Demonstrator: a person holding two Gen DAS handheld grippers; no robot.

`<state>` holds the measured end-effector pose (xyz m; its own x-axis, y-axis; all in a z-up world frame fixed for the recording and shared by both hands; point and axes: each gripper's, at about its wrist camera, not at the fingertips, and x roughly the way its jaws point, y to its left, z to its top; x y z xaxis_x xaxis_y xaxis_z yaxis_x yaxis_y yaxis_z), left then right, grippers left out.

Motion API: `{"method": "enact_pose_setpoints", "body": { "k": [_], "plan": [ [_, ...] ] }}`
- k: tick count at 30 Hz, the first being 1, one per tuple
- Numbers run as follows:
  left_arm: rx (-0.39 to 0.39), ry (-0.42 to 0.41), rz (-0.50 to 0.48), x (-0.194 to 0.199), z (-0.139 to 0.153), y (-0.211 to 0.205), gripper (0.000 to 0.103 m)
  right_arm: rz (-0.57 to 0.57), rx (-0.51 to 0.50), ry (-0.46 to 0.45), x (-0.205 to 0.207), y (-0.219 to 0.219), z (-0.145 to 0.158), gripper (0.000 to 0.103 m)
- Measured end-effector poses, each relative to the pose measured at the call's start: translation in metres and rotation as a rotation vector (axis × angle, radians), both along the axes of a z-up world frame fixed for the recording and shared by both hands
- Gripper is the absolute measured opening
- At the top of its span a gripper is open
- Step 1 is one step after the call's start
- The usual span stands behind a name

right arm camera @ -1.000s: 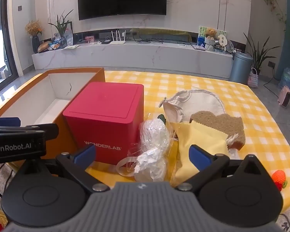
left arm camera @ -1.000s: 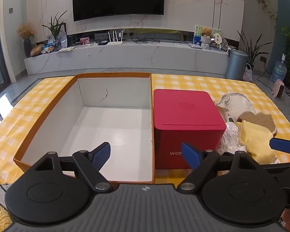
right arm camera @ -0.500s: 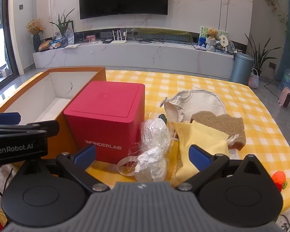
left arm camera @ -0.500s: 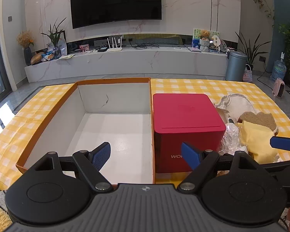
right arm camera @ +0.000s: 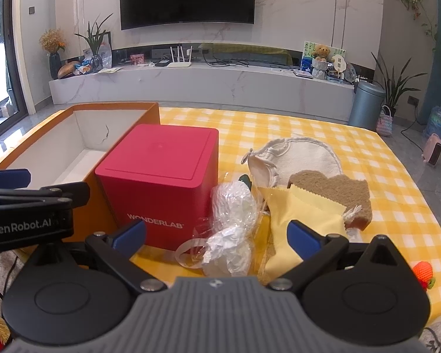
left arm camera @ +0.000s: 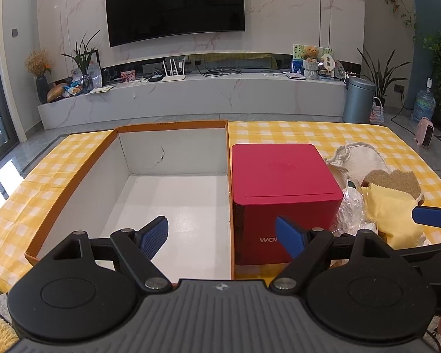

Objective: Organize soft objects

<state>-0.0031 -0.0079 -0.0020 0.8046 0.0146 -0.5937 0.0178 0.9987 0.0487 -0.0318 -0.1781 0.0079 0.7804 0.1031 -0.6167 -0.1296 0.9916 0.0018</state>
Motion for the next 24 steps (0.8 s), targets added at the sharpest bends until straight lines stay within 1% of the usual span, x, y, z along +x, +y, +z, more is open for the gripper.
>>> {"method": "enact_pose_setpoints", "body": {
  "k": [2,6,24],
  "plan": [
    [0.001,-0.003,0.001,-0.0001,-0.0001,-0.0004,0.097,0.000,0.003,0.001,-0.0002,-0.0003,0.0004,0.100],
    [-0.024,0.011,0.004,0.0011,-0.0006,0.0005,0.097,-0.002,0.017,0.000,-0.0002,-0.0019,0.0009,0.100],
    [-0.009,0.017,0.003,0.0012,-0.0017,-0.0022,0.097,0.006,0.011,0.008,-0.0004,-0.0001,-0.0005,0.100]
  ]
}}
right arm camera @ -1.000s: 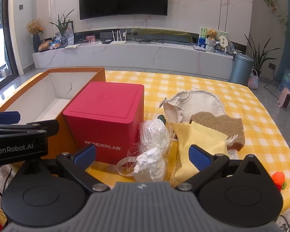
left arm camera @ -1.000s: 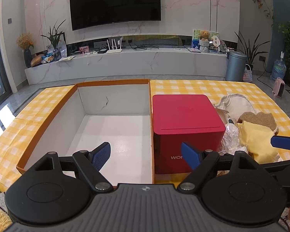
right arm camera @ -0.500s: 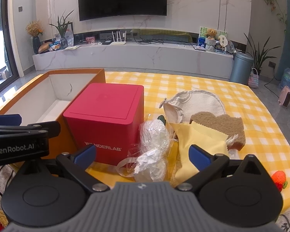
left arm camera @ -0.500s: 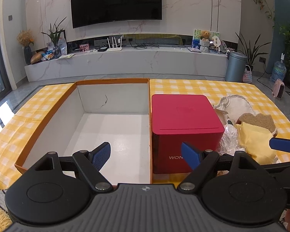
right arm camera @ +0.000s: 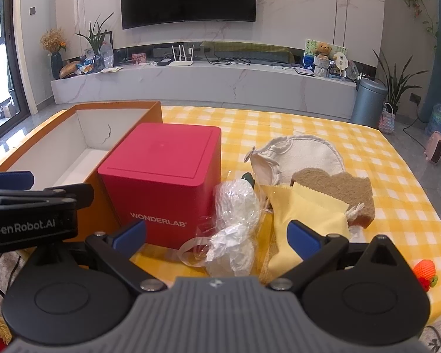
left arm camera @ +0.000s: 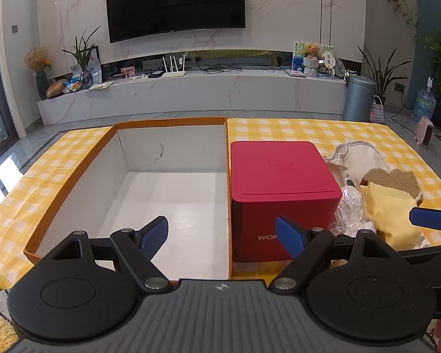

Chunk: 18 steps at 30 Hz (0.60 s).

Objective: Organize soft objects

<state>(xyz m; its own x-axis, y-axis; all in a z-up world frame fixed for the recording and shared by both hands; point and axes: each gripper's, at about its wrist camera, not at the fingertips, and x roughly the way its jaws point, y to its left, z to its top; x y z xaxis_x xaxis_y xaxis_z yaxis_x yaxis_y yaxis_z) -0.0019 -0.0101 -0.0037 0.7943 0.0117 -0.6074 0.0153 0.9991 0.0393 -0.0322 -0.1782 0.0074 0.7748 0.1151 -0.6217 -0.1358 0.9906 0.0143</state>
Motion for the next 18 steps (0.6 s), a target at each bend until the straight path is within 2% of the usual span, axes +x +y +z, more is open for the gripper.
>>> {"method": "enact_pose_setpoints", "body": {
  "k": [18],
  "plan": [
    [0.000,0.002,-0.002,-0.0008,0.0003,-0.0001,0.097,0.001,-0.004,0.002,0.0005,0.0006,-0.0001,0.100]
  ]
}}
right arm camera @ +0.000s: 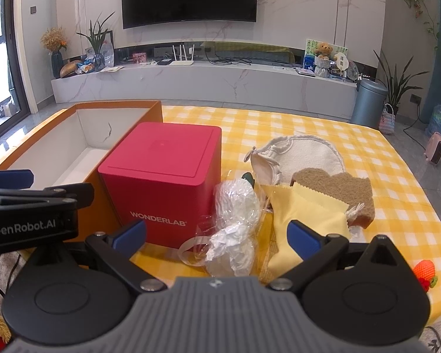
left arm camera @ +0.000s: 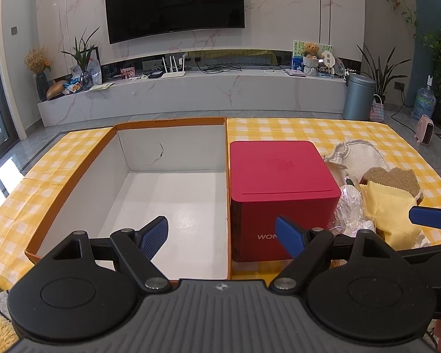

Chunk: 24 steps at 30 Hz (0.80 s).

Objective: Organize soft objects

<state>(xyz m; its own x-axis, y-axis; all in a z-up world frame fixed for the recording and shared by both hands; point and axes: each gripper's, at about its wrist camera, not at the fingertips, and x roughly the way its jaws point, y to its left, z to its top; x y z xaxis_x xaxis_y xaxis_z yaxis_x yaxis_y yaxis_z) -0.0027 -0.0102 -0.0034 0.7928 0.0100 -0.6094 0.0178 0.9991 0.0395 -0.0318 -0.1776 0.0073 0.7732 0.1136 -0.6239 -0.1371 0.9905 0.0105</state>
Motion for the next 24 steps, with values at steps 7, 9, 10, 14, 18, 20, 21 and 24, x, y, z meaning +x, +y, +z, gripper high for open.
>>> {"method": "enact_pose_setpoints", "body": {
  "k": [7,9,10,14,18,20,21,24],
  "plan": [
    [0.003,-0.019,-0.031,-0.005,0.007,-0.008,0.097,-0.006,-0.005,-0.009,-0.002,-0.008,0.004,0.100],
    [-0.011,-0.018,-0.046,-0.004,0.010,-0.011,0.097,-0.029,-0.012,-0.010,-0.002,-0.014,0.007,0.100],
    [-0.019,-0.019,-0.049,-0.003,0.012,-0.014,0.097,-0.045,-0.014,-0.012,-0.001,-0.018,0.008,0.100],
    [-0.021,0.003,-0.079,0.002,0.012,-0.019,0.097,-0.086,-0.026,0.000,0.001,-0.040,0.011,0.100],
    [-0.028,0.015,-0.094,0.006,0.009,-0.023,0.097,-0.188,-0.012,0.019,0.004,-0.077,0.012,0.100],
    [-0.045,0.029,-0.108,0.010,0.008,-0.024,0.097,-0.250,0.010,0.044,0.006,-0.099,0.012,0.100],
    [-0.053,0.032,-0.115,0.012,0.008,-0.026,0.097,-0.273,0.015,0.068,0.008,-0.108,0.011,0.100],
    [-0.074,0.033,-0.150,0.015,0.008,-0.031,0.097,-0.356,0.012,0.118,0.012,-0.136,0.008,0.100]
  ]
}}
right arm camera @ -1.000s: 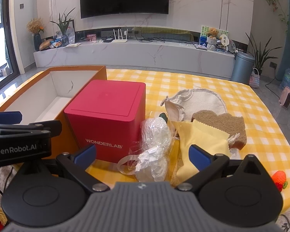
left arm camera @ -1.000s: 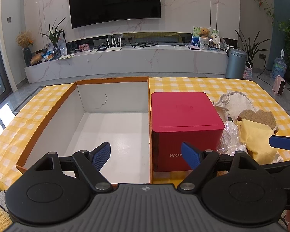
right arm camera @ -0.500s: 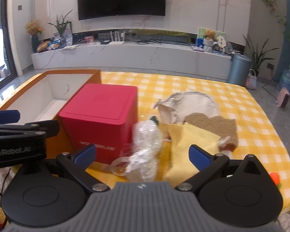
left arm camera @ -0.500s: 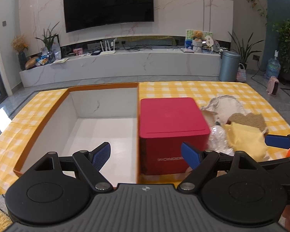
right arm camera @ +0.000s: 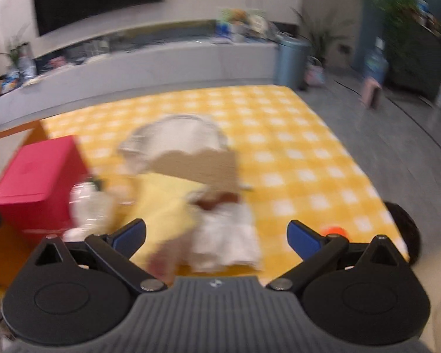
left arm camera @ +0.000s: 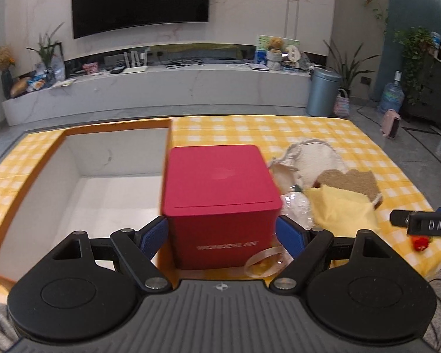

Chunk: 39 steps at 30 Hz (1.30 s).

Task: Organize soft objects
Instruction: 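Swing the right tool toward the crocheted orange fruit, then close the right gripper on the crocheted orange fruit and lift it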

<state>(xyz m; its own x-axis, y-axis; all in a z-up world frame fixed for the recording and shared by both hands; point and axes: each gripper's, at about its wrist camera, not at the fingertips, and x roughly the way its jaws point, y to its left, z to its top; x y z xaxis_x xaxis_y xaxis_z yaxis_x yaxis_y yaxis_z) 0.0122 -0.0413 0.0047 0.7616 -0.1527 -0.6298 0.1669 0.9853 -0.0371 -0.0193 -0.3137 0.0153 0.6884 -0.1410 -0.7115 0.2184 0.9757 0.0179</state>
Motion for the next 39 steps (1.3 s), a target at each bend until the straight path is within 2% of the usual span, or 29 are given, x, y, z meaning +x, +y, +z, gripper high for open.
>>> {"method": "enact_pose_setpoints", "body": {
  "k": [3,6,8,9,10,13,16,19,21,25,29,32,34,35,36,37,39],
  "plan": [
    [-0.009,0.003,-0.024,0.003,-0.002,-0.007,0.097,-0.100,0.079,0.034,0.008,-0.030,-0.008,0.100],
    [0.001,0.004,-0.049,0.004,-0.005,-0.016,0.097,-0.124,0.154,0.056,0.017,-0.046,-0.019,0.100],
    [0.011,0.004,-0.068,0.004,-0.008,-0.021,0.097,-0.162,0.150,0.088,0.022,-0.052,-0.027,0.099],
    [0.015,0.004,-0.078,0.004,-0.010,-0.022,0.097,-0.189,0.139,0.098,0.023,-0.053,-0.028,0.093],
    [0.019,0.003,-0.086,0.003,-0.011,-0.023,0.097,-0.210,0.132,0.098,0.022,-0.056,-0.028,0.092],
    [0.023,0.007,-0.091,0.003,-0.015,-0.024,0.097,-0.247,0.130,0.108,0.023,-0.069,-0.026,0.095],
    [0.017,0.009,-0.089,0.003,-0.018,-0.022,0.097,-0.315,0.142,0.161,0.031,-0.089,-0.036,0.096],
    [0.023,0.014,-0.092,0.003,-0.019,-0.021,0.097,-0.445,0.231,0.223,0.038,-0.114,-0.054,0.093],
    [0.017,0.009,-0.094,0.002,-0.018,-0.020,0.097,-0.487,0.284,0.244,0.043,-0.124,-0.063,0.090],
    [0.006,0.007,-0.104,0.000,-0.018,-0.018,0.097,-0.524,0.237,0.294,0.057,-0.124,-0.075,0.088],
    [0.005,0.016,-0.091,0.002,-0.020,-0.015,0.097,-0.509,0.239,0.342,0.063,-0.121,-0.086,0.085],
    [-0.003,0.024,-0.085,0.002,-0.021,-0.012,0.097,-0.523,0.220,0.365,0.065,-0.121,-0.090,0.073],
    [-0.006,0.023,-0.083,0.002,-0.021,-0.010,0.097,-0.536,0.222,0.385,0.065,-0.122,-0.093,0.057],
    [-0.006,0.023,-0.082,0.001,-0.021,-0.009,0.097,-0.540,0.219,0.388,0.064,-0.122,-0.093,0.054],
    [-0.006,0.023,-0.081,0.001,-0.021,-0.009,0.097,-0.546,0.209,0.380,0.064,-0.121,-0.092,0.043],
    [-0.005,0.024,-0.079,0.001,-0.021,-0.008,0.097,-0.546,0.211,0.370,0.062,-0.121,-0.091,0.037],
    [-0.006,0.027,-0.074,0.001,-0.021,-0.007,0.097,-0.543,0.234,0.356,0.060,-0.121,-0.090,0.035]
  ]
}}
